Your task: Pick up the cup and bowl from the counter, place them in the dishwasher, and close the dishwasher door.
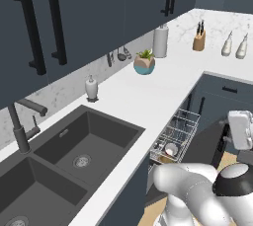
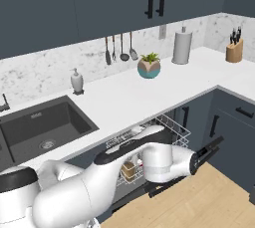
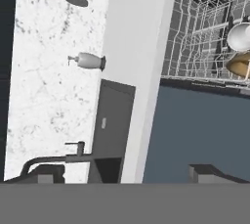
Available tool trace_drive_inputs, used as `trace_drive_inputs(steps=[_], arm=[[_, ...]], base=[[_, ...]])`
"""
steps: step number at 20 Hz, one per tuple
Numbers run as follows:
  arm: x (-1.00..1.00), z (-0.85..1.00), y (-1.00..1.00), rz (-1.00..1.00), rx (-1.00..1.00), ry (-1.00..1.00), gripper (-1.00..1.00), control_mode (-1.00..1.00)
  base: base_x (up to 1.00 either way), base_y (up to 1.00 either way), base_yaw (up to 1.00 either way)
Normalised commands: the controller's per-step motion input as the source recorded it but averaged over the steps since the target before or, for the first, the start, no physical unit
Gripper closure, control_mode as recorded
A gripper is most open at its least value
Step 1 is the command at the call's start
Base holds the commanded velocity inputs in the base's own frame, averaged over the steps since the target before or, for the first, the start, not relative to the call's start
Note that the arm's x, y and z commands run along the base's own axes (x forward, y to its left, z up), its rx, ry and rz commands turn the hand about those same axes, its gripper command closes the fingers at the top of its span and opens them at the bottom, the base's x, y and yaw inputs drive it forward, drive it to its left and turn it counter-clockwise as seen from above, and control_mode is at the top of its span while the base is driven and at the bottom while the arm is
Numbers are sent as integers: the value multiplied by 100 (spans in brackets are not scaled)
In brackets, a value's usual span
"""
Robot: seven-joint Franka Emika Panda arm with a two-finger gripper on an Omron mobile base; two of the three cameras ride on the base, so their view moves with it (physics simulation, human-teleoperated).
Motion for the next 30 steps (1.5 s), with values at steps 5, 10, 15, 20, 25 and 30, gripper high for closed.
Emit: trace_drive_inputs(steps=[5,10,15,20,25,30], arm=[[-4,-15,-22,-1,15,-2,-100,-100],[0,-9,-25,0,18,-3,-100,-100],[0,-36,-38,0,13,-1,-100,-100],[0,-51,-55,0,14,-4,-100,-100],[0,-59,-93,1,30,-13,-100,-100],[12,-72,-50,0,26,-9,-100,-100]], base=[[0,0,0],[0,0,0],[0,0,0],[0,0,0],[0,0,0],[0,0,0]])
